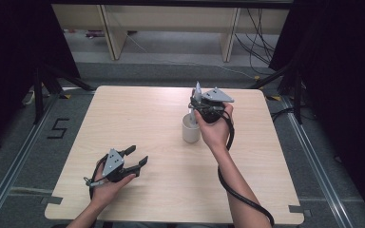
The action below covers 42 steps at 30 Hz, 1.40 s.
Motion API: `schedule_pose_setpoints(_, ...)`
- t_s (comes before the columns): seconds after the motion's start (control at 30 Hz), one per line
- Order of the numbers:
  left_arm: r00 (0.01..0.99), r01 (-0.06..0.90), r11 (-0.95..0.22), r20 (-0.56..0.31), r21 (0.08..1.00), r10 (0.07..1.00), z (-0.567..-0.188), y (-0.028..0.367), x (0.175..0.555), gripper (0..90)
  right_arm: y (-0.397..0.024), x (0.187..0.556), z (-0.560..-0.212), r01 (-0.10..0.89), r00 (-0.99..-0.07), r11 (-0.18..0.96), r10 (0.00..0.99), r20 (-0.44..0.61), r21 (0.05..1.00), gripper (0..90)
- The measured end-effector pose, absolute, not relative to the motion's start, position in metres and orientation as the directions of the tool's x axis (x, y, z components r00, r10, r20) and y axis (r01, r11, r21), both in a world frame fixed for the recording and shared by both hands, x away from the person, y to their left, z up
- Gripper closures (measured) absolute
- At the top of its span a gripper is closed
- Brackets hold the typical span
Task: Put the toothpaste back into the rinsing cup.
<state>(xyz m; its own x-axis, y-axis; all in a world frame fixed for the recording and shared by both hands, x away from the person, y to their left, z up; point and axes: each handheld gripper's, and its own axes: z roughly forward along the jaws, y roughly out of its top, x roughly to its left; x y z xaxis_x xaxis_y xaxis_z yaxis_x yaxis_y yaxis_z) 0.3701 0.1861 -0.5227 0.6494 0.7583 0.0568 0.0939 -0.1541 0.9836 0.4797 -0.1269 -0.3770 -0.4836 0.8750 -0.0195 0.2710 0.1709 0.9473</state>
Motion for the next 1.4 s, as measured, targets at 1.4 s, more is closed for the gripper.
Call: schedule_pose_setpoints(1.4,0.652,0.093,-0.159,0.060,0.983,0.756,-0.523,0.186,0.370,34.9,-0.122,0.495,-0.421,0.315,-0.478,0.222,0.877,-0.048,0.923,75.0)
